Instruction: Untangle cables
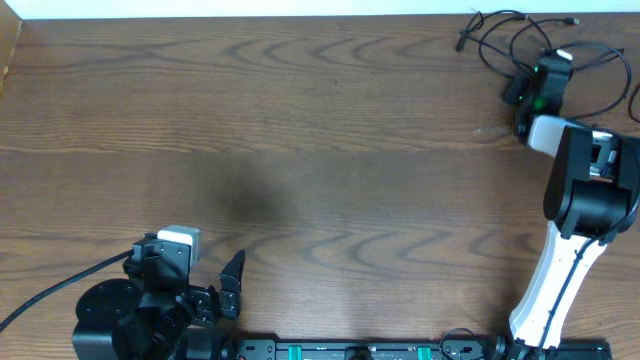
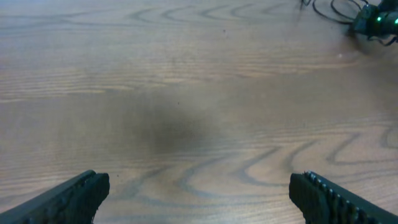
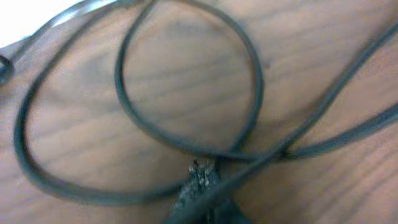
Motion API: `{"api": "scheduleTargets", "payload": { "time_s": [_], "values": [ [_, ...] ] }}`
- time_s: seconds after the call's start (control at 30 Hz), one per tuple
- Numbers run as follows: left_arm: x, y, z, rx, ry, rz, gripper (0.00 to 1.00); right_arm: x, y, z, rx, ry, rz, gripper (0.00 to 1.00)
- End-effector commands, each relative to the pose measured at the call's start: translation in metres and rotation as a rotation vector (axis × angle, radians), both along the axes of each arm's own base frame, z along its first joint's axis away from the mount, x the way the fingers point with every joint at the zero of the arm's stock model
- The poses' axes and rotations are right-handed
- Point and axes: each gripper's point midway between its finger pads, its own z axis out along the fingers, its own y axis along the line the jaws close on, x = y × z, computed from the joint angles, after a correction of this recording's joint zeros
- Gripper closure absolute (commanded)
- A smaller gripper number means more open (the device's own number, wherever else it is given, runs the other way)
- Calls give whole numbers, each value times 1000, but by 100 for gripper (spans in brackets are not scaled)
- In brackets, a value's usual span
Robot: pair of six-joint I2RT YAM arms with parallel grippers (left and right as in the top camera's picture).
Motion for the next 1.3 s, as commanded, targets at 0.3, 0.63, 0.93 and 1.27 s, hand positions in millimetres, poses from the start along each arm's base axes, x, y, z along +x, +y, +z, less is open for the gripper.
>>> {"api": "scheduleTargets", "payload": {
  "time_s": [0.3, 0.63, 0.93, 1.27],
  "values": [
    [0, 0, 3, 13, -12, -8, 0, -75, 30, 239, -123, -56, 138, 97],
    [0, 0, 3, 13, -12, -8, 0, -210, 52, 416, -216, -353, 132, 1],
    [-1, 0, 3, 13, -11, -8, 0, -322, 71, 509, -288, -647, 107, 1],
    [0, 0, 3, 13, -12, -8, 0, -392, 83, 513, -298, -691, 103, 1]
  ]
}}
